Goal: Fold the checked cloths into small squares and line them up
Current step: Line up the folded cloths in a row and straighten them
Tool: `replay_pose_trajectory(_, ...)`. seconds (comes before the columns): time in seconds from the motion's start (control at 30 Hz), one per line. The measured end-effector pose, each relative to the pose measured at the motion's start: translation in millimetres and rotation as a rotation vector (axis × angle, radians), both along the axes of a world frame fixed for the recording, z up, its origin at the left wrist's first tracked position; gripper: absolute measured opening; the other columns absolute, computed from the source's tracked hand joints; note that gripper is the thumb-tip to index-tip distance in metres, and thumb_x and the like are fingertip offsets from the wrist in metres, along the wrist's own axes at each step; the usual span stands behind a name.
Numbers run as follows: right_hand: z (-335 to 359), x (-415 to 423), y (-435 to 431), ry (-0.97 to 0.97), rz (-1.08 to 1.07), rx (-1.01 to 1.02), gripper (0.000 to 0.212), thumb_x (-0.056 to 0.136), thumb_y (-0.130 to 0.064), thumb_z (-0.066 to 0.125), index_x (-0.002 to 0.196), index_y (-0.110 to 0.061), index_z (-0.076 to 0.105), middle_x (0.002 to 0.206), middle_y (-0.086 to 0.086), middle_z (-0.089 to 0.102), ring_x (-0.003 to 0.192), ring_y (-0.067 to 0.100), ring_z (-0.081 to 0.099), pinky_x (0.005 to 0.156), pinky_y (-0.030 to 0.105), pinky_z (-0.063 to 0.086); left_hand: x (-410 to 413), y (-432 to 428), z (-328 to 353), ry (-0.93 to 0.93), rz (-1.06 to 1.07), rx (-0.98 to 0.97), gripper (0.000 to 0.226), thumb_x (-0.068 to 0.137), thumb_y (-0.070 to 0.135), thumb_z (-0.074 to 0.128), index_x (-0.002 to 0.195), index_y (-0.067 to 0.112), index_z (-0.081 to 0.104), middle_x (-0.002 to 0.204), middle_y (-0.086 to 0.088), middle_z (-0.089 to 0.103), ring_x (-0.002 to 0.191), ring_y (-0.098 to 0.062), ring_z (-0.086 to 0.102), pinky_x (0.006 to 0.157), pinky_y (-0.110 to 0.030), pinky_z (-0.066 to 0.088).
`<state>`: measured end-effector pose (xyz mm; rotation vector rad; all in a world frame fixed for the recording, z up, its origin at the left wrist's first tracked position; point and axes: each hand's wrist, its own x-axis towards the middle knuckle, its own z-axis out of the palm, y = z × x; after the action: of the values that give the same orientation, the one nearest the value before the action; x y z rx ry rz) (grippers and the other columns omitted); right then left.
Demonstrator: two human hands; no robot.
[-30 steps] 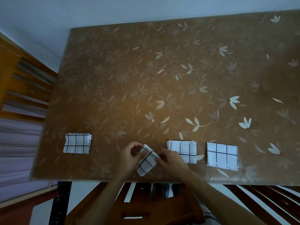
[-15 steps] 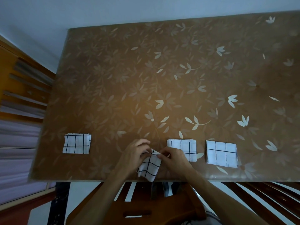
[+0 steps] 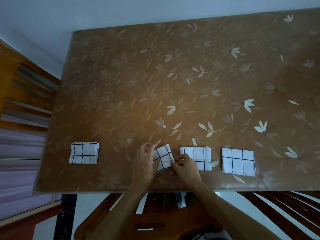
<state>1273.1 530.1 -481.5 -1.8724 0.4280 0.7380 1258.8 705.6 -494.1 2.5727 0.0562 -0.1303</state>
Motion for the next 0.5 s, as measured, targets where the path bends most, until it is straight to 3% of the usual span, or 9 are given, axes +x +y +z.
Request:
replay_pose_trajectory(0.07,-2,-3,2,0.018,0.035,-0.053,0.017,0.094,-0.024,0.062,0.106,-0.019,0.051,0.096,-0.003,0.066,0.061,0.002,0.069,0.05,0.012,0.05,-8,-1,-9,0.047,-0.014,0.089,0.044,0.095,0.028,0.065,0.136,0.023,0.052,0.139,-0.007,0.045,0.126,-0.024,0.047,0.095,-0.039,0.05)
replay_pose_trajectory(0.17,-10,-9,4,0.005,0.194,-0.195,0.015,0.096,-0.029,0.058,0.104,-0.022,0.048,0.096,-0.004,0.062,0.075,0.005,0.064,0.06,0.016,0.051,-22,-3,-21,0.095,0.04,0.199,0.038,0.097,0.034,0.059,0.133,0.021,0.057,0.147,-0.015,0.041,0.133,-0.031,0.042,0.101,-0.049,0.047)
replay_pose_trajectory(0.27,-14,-12,4,-0.037,0.27,-0.292,0.012,0.097,-0.03,0.055,0.104,-0.022,0.049,0.095,-0.003,0.063,0.081,0.006,0.061,0.065,0.017,0.051,-33,-5,-20,0.102,0.184,0.183,0.047,0.097,0.039,0.056,0.141,0.024,0.047,0.144,-0.014,0.038,0.126,-0.027,0.045,0.095,-0.041,0.048)
replay_pose_trajectory(0.37,-14,-11,4,-0.088,0.318,-0.378,0.015,0.099,-0.031,0.052,0.106,-0.018,0.05,0.095,0.0,0.066,0.084,0.013,0.064,0.07,0.025,0.054,-41,-5,-16,0.177,0.364,0.026,0.053,0.096,0.039,0.057,0.143,0.023,0.037,0.13,-0.008,0.044,0.113,-0.021,0.051,0.086,-0.034,0.051)
replay_pose_trajectory(0.5,-16,-9,4,-0.127,0.383,-0.463,0.019,0.1,-0.033,0.049,0.109,-0.017,0.051,0.096,0.001,0.068,0.081,0.014,0.063,0.063,0.023,0.047,-42,-1,-20,0.187,0.334,-0.089,0.043,0.099,0.03,0.055,0.139,0.023,0.043,0.127,-0.005,0.051,0.109,-0.017,0.055,0.083,-0.028,0.047)
